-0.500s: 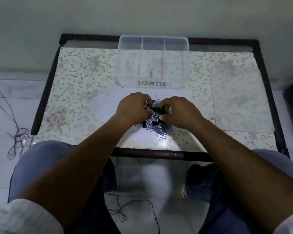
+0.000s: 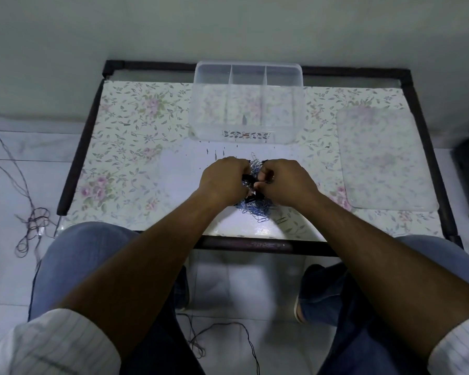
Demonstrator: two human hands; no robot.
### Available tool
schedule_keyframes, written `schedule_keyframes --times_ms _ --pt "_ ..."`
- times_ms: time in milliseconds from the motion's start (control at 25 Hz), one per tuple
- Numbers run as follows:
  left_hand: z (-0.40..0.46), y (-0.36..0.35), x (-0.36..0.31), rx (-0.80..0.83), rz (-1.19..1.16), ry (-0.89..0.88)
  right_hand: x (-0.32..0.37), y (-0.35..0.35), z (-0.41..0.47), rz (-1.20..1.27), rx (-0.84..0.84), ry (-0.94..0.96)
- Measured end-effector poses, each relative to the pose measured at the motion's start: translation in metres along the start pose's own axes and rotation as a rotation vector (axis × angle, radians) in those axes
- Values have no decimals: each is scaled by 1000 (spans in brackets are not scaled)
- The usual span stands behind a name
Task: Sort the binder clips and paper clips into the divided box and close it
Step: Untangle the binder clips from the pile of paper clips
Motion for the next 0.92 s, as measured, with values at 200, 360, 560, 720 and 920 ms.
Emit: schedule_keyframes --times_ms 200,360,560,720,920 --pt "-1 -3 -2 -36 -2 -11 -5 0 4 101 11 9" --pt "0 1 -5 -45 -31 -20 -4 13 6 175 41 2" --pt "2 3 -2 -14 -97 -19 -46 51 17 232 -57 -193" --pt "0 -6 -4 18 -44 -72 -75 44 18 164 -21 -299" --pt "-3 -8 -6 -4 -10 -141 -76 34 19 47 -42 -253"
Point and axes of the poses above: each hand's wrist, its own z-axis towards the middle knuckle, its own y-axis out of the back of the hand, x = y × z, the point moved 3 cm from there along z, towards the middle knuckle, and after that the axes turned 14 degrees about -z, right-handed, at the moved point
